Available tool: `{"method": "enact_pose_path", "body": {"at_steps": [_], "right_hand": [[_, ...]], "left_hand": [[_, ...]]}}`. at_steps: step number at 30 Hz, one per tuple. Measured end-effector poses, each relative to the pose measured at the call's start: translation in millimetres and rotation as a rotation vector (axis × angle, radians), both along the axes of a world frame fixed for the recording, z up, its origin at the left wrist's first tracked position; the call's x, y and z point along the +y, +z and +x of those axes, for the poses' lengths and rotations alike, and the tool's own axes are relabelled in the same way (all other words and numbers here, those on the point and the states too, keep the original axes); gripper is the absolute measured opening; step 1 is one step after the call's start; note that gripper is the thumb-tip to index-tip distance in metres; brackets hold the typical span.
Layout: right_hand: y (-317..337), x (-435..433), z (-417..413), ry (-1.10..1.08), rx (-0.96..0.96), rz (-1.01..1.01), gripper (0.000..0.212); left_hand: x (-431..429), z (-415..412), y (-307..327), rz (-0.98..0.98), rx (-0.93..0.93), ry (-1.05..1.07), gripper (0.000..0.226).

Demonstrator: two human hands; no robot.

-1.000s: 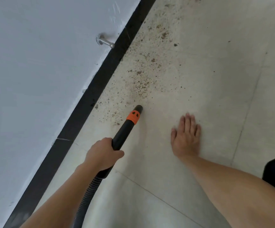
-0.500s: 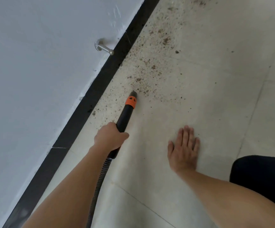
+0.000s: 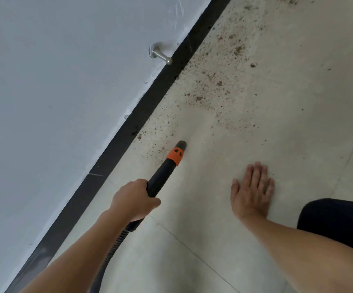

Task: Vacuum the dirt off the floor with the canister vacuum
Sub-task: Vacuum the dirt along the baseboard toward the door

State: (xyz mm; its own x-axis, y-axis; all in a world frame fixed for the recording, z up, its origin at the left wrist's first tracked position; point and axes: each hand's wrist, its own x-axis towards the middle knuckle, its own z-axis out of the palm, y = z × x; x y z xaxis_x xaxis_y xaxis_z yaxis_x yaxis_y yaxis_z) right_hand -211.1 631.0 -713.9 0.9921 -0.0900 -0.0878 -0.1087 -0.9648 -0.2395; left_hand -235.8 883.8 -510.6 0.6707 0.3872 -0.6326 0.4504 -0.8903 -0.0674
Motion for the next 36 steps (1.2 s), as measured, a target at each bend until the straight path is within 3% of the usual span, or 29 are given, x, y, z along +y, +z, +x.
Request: {"method": "enact_pose_path", "body": {"at_steps": [7,13,17,22,36], "right_hand": [[1.0,1.3,-1.0,0.01,0.029,0.054,0.075],[0.9,-0.1,-5.6,0.015,-0.002,0.096,0.072],[0.3,0.6,-4.4,0.068,0.007,0.061,0.071],[-1.0,26.2,-13.0,0.287,0.015,0.015,0.073],[0.5,33.8,-20.0,0.242,-0.047,-0.024,0.069]], "left_hand": [[35.1,-105.8,30.3,0.106,0.126,0.045,0.016],[53.6,-153.5,26.3,0.138,0.112,0.071,0.016],[56.1,-146.0,9.2,0.098,0.026,0.129,0.016],[35.9,-115.0,-14.6,-0.004,-0.055,0.104,0.018],[79.5,-67.7,-20.9,0.055,-0.098,0.204,0.028]]}}
